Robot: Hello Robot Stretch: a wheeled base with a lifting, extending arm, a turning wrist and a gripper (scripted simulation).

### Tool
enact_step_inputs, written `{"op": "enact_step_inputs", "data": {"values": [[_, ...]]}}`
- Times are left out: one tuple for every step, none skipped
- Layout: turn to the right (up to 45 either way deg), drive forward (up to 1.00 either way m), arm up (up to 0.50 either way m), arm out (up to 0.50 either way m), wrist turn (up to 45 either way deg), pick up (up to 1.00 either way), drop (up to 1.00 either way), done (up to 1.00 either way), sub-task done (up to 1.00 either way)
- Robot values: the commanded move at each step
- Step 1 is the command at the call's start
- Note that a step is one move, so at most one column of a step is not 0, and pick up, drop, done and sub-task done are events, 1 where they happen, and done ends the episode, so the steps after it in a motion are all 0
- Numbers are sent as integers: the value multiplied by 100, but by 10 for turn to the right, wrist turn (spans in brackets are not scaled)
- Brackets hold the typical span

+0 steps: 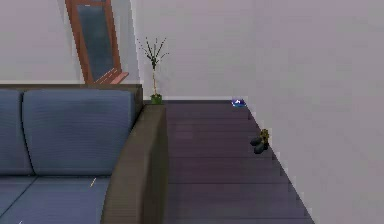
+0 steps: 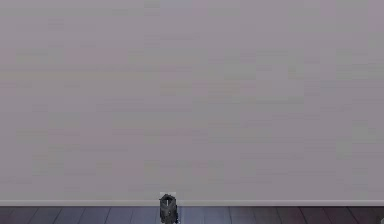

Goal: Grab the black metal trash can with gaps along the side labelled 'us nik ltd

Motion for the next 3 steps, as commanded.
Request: {"op": "enact_step_inputs", "data": {"values": [[0, 0, 0, 0, 0, 100, 0, 0, 0], [0, 0, 10, 0, 0, 0, 0, 0, 0], [0, 0, 0, 0, 0, 0, 0, 100, 0]]}}
